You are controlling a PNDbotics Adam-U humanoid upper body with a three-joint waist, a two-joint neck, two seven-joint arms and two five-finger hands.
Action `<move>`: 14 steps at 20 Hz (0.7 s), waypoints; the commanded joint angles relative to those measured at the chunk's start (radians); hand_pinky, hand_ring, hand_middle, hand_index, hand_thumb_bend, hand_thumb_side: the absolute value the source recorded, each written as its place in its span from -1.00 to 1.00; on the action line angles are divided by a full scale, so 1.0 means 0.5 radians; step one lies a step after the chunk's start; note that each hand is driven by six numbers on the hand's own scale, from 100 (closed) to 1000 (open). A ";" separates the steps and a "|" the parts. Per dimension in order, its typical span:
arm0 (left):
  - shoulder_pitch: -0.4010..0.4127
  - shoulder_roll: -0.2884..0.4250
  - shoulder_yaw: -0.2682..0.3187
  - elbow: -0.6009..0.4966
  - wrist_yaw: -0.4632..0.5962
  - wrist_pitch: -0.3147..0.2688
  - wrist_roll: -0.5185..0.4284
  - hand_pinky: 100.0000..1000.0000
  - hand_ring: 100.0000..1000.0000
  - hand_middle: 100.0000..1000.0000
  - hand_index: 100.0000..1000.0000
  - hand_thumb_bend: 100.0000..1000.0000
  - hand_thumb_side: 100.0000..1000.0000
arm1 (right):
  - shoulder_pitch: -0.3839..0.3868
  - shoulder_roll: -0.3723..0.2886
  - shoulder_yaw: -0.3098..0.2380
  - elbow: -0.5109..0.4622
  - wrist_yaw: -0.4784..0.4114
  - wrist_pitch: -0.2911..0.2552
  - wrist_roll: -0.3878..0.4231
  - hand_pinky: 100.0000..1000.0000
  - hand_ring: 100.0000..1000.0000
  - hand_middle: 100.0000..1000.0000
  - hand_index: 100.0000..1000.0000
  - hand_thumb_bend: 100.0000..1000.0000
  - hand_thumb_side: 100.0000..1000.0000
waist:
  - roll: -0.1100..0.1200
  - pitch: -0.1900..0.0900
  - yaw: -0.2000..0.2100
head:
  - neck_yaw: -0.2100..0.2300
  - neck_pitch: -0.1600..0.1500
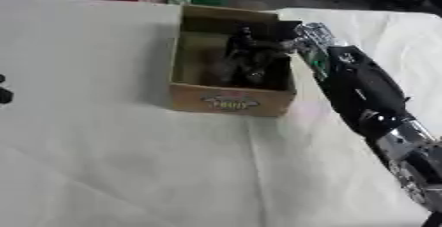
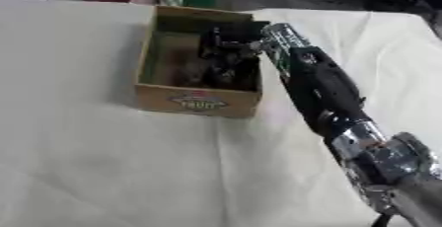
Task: Pick up objects on the table and place them in the box.
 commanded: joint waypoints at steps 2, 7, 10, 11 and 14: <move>-0.021 0.026 0.007 -0.037 0.001 -0.001 -0.014 0.38 0.20 0.21 0.37 -1.00 0.70 | -0.041 -0.090 -0.043 -0.103 -0.140 -0.137 0.260 0.72 0.79 0.79 0.87 -1.00 -0.17 | 0.009 -0.044 -0.004 | -0.007 -0.028; -0.019 0.028 0.010 -0.036 -0.002 -0.003 -0.020 0.38 0.20 0.21 0.37 -1.00 0.70 | -0.050 -0.144 -0.070 -0.189 -0.350 -0.125 0.345 0.77 0.82 0.84 0.90 -1.00 -0.10 | 0.008 -0.045 -0.014 | -0.009 -0.030; -0.016 0.031 0.012 -0.035 -0.004 -0.004 -0.022 0.38 0.20 0.21 0.37 -1.00 0.70 | -0.047 -0.187 -0.080 -0.248 -0.484 -0.108 0.395 0.76 0.82 0.83 0.90 -1.00 -0.23 | 0.007 -0.045 -0.022 | -0.006 -0.031; -0.015 0.031 0.014 -0.035 -0.004 -0.004 -0.021 0.38 0.20 0.21 0.37 -1.00 0.70 | -0.042 -0.207 -0.085 -0.272 -0.538 -0.102 0.407 0.76 0.81 0.82 0.89 -1.00 -0.27 | 0.006 -0.045 -0.026 | -0.004 -0.032; -0.015 0.033 0.019 -0.034 -0.005 -0.005 -0.017 0.38 0.20 0.21 0.37 -1.00 0.70 | -0.016 -0.264 -0.101 -0.335 -0.730 -0.073 0.431 0.70 0.75 0.79 0.87 -1.00 -0.44 | 0.005 -0.042 -0.037 | 0.004 -0.037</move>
